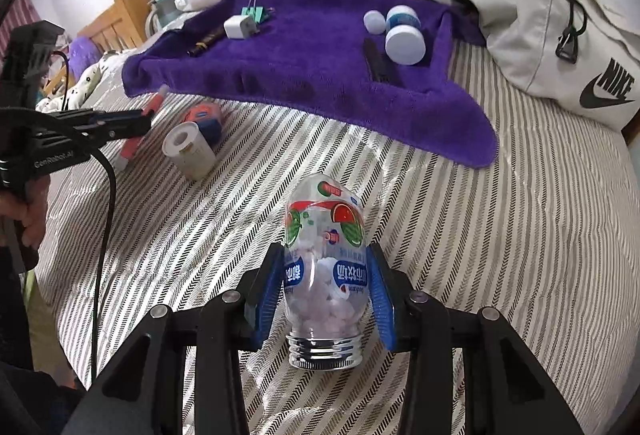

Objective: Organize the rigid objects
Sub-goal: 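Carry the pink tube with the left tool while the right tool carries the bottle onto the towel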

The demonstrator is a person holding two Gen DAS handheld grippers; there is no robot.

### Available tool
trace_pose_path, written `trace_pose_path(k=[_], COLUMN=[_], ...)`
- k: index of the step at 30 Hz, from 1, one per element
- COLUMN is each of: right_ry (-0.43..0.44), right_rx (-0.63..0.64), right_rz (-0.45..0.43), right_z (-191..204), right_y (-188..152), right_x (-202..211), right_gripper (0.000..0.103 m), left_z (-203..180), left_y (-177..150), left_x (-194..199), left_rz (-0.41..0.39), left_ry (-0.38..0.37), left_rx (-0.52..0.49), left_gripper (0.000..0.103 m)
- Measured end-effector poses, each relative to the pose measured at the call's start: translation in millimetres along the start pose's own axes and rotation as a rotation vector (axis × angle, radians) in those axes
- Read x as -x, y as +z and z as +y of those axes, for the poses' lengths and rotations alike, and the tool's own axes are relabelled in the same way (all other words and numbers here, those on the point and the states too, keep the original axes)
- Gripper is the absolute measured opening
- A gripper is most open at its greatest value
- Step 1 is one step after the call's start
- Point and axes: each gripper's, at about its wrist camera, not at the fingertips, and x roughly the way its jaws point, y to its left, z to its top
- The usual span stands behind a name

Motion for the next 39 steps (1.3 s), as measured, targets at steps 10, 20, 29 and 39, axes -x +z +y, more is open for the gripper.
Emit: trace_pose_path(k=[10,20,29,39], right_ry=[-0.037,0.037,0.079,0.017], right_rx=[0.049,-0.009,-0.027,0.007], right_rz=[-0.019,-0.079,-0.075,-0.024], right_z=[5,-7,-11,-4], right_y=[-10,12,29,27], right_x=[3,25,13,-15], right_gripper=[0.041,0.040,0.040,0.040], left_z=[0,2,8,7], left_y=[-3,5,20,18], left_x=[-4,4,14,8], left_rz=[0.016,-0.001,-0.022,-0.004], left_ry=[0.001,-0.011,-0.018,-0.023], left_rx=[-0.002,0.006,0.014,0.009], left_gripper=[0.017,0.017,0.017,0.017])
